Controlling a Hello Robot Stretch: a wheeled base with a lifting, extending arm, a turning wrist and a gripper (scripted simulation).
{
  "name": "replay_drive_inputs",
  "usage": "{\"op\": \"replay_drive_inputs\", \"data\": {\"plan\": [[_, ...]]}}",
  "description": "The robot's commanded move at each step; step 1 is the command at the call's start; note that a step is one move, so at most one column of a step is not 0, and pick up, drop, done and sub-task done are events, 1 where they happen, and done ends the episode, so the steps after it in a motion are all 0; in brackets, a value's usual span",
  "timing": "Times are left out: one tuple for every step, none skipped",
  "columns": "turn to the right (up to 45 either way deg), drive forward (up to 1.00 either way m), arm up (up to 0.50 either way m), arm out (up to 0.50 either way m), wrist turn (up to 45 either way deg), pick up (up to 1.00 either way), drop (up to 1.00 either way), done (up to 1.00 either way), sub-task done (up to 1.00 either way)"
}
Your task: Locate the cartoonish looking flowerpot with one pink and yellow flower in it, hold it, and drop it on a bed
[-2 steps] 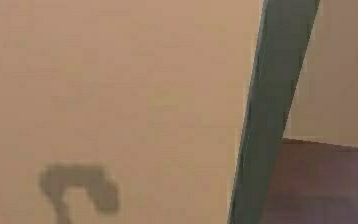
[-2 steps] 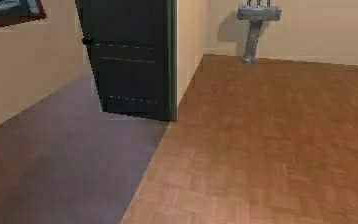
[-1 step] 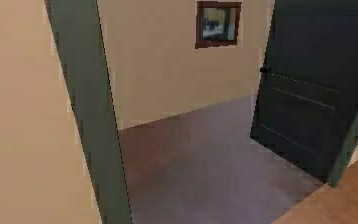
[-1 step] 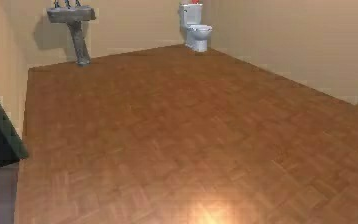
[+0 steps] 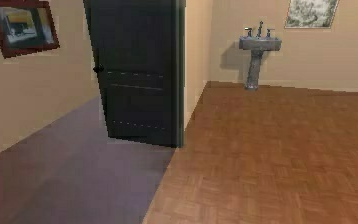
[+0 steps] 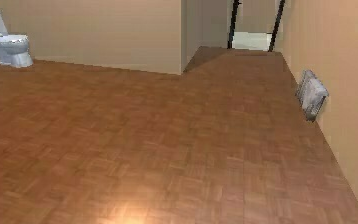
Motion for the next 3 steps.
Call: {"op": "replay_drive_inputs", "data": {"plan": [[24.0,0.0,0.0,0.0,0.0,0.0,0.0,0.0,0.0],[0.0,0.25,0.0,0.0,0.0,0.0,0.0,0.0,0.0],[-45.0,0.0,0.0,0.0,0.0,0.0,0.0,0.0,0.0]]}}
